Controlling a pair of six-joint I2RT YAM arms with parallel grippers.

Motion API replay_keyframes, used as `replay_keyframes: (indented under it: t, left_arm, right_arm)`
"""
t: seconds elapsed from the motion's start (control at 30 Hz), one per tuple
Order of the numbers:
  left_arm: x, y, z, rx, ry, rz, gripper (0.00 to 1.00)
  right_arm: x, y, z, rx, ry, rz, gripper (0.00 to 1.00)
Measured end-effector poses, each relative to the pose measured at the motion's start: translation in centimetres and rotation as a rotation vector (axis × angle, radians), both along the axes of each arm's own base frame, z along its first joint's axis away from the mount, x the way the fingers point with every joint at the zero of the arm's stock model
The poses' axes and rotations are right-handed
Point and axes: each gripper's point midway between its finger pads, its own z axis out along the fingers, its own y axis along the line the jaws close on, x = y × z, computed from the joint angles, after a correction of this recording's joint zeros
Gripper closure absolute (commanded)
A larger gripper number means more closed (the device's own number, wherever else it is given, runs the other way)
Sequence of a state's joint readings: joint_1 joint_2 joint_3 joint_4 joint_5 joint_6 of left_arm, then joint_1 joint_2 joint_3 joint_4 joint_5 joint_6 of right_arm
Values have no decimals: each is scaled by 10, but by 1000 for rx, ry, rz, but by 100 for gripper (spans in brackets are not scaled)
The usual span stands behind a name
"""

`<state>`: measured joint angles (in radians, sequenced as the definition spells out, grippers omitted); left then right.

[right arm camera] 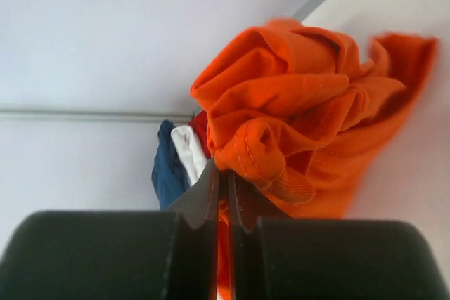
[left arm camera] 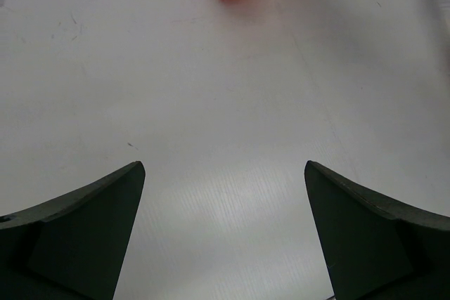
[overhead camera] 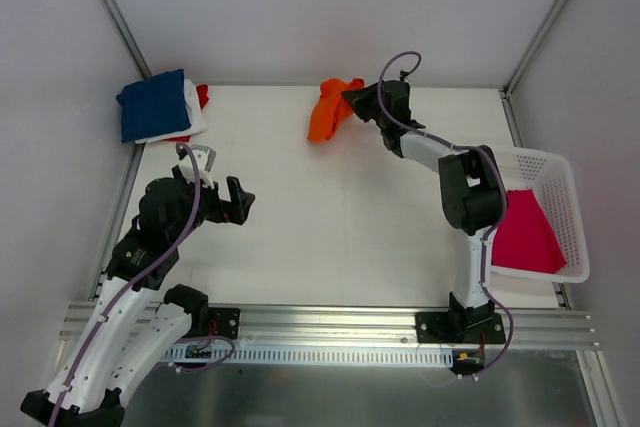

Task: Fold and stack the t-shirts
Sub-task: Fold the tshirt

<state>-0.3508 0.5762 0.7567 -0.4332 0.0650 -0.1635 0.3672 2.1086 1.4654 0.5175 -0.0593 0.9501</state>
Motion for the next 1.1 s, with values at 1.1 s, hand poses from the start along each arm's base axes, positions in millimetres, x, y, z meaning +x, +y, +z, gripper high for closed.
replay_keyframes:
  t: [1.1]
  left_arm:
    - [7, 21, -7, 24, 23, 99, 1]
  right_arm:
    - [-99, 249, 38, 51, 18, 417, 100]
